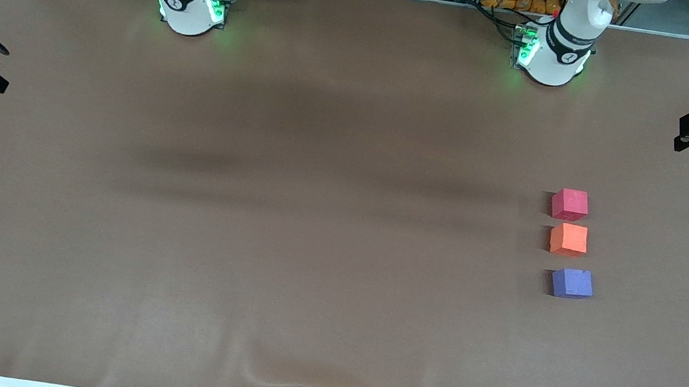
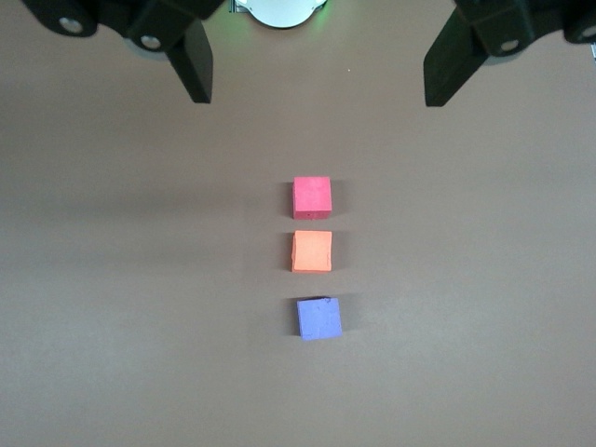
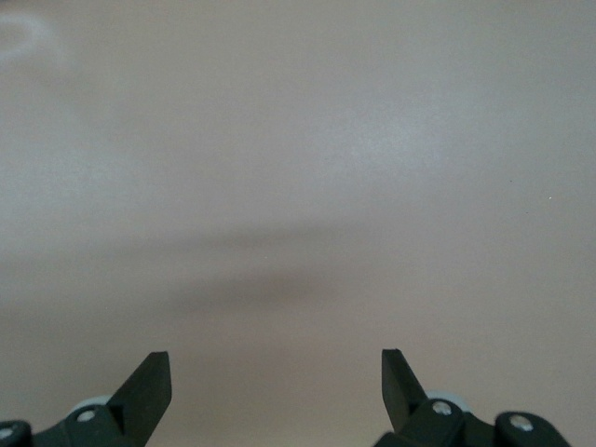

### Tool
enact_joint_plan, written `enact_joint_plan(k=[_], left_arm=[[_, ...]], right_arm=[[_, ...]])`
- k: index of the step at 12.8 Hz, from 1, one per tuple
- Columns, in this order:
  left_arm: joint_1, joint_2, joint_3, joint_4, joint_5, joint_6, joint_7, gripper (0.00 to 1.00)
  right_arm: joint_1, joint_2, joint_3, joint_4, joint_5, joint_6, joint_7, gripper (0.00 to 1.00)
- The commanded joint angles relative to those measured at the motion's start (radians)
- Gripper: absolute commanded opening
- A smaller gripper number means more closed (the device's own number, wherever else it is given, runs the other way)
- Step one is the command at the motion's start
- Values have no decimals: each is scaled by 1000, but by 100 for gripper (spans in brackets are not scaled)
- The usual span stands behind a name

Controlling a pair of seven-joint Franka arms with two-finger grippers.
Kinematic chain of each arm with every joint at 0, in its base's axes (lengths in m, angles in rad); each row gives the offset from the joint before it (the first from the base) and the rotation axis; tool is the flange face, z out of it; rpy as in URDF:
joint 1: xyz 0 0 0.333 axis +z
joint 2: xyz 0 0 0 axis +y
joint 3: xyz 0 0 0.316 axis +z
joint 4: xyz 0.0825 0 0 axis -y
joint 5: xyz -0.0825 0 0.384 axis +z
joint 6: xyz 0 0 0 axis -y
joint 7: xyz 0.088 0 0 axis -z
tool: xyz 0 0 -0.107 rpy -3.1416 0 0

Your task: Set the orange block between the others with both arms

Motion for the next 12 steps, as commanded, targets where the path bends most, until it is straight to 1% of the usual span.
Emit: enact_joint_plan(k=[1, 2, 4, 9, 12], left_arm=[[-10, 8, 8, 10, 7, -9, -23, 100], [-13, 8, 22, 10, -4, -5, -23, 100], [-15, 8, 53, 8, -79, -5, -9, 100], [-22, 40, 53, 1, -73, 16, -23, 100], [-22, 40, 54, -2, -73, 31, -18, 100]], right_arm=[[-9, -12, 9, -3, 14, -6, -11, 100], [-7, -12, 9, -4, 13, -8, -11, 100], [-6, -11, 9, -6, 13, -8, -11, 100], [-7, -11, 11, -6, 13, -8, -11, 100], [-4, -11, 11, -6, 13, -8, -11, 100]])
